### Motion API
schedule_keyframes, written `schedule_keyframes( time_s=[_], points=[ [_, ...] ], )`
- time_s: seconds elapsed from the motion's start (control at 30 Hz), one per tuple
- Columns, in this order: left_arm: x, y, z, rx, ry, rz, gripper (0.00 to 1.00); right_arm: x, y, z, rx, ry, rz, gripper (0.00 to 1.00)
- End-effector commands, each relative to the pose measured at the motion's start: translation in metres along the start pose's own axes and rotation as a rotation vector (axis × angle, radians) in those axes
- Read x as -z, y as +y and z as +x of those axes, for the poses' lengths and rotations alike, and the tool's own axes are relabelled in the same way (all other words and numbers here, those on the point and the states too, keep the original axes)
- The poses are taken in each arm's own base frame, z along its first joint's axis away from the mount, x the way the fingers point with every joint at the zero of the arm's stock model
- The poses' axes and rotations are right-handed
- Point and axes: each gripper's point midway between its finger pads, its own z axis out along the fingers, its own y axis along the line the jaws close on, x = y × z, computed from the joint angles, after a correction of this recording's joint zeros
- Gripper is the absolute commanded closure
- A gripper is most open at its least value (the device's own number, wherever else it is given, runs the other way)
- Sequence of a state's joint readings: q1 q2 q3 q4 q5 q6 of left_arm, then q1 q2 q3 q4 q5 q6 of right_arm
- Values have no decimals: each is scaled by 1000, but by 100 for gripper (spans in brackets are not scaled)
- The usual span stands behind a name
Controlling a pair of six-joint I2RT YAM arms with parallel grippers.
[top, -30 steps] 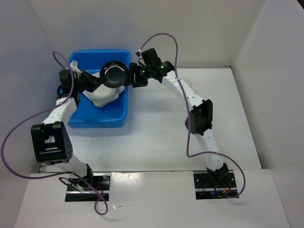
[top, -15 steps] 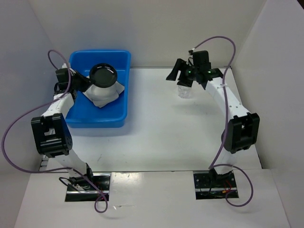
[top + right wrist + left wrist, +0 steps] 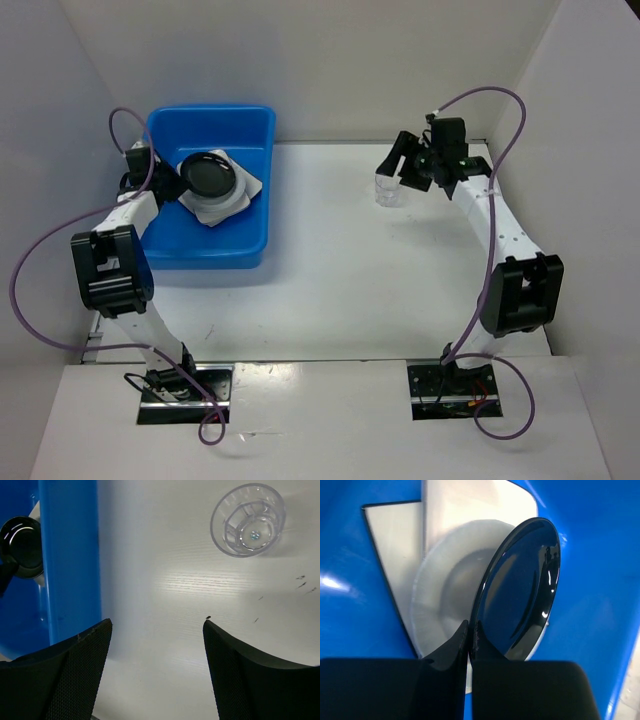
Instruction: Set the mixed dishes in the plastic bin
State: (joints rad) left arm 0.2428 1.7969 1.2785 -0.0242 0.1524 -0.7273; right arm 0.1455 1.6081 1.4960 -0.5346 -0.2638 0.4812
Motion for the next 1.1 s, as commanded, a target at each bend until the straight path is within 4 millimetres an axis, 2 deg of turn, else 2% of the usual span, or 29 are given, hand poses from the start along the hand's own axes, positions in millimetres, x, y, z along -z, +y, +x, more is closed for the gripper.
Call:
schedule_keyframes(
  time_s=[0.0, 0.07, 0.17, 0.23, 0.27, 0.37, 0.5, 0.53, 0.57, 0.63, 0.67, 0.73, 0.8, 0.83, 0.9, 0.93, 1.0, 1.03, 1.07],
  points=[
    [-3, 6, -21, -38, -63, -47, 100, 18, 3, -21, 30, -95, -14, 21],
    [-6, 13, -18, -44, -53, -70, 100, 20, 0, -24, 26, -109, -11, 21],
    [-7, 19, -9, -41, -36, -82, 92, 23, -4, -24, 21, -112, -4, 21],
    [-7, 19, -9, -41, -36, -82, 87, 23, -4, -26, 32, -120, -8, 21],
    [-7, 19, -9, -41, -36, -82, 81, 23, -4, -26, 33, -120, -8, 21],
    [-1, 17, -13, -43, -52, -82, 78, 23, -7, -29, 28, -125, -2, 21],
    [11, 10, -23, -59, -81, -74, 53, 13, -17, -31, 30, -126, 41, 20],
    [14, 6, -26, -61, -91, -67, 37, 11, -24, -33, 25, -133, 79, 20],
    [14, 6, -26, -61, -91, -67, 30, 4, -31, -34, 21, -130, 105, 20],
    [23, -2, -34, -73, -112, -53, 20, -1, -39, -41, 26, -140, 152, 20],
    [24, 0, -32, -71, -101, -60, 16, -3, -48, -42, 22, -147, 200, 20],
    [35, -5, -39, -87, -118, -60, 3, -14, -60, -42, 17, -143, 248, 20],
    [43, -8, -44, -100, -135, -62, 3, -23, -74, -44, 14, -154, 302, 21],
    [54, -16, -51, -114, -163, -44, 3, -25, -78, -43, 4, -155, 321, 23],
    [66, -22, -56, -117, -185, -28, 2, -28, -85, -52, 5, -186, 363, 28],
    [80, -30, -61, -112, -213, -8, 2, -34, -93, -48, 3, -174, 387, 29],
    [92, -42, -60, -119, -204, 39, 2, -36, -103, -56, -9, -188, 408, 29],
    [98, -51, -63, -115, -206, 70, 2, -43, -108, -52, -11, -170, 417, 30],
    [104, -58, -63, -111, -203, 99, 2, -43, -113, -55, -19, -175, 425, 30]
  ],
)
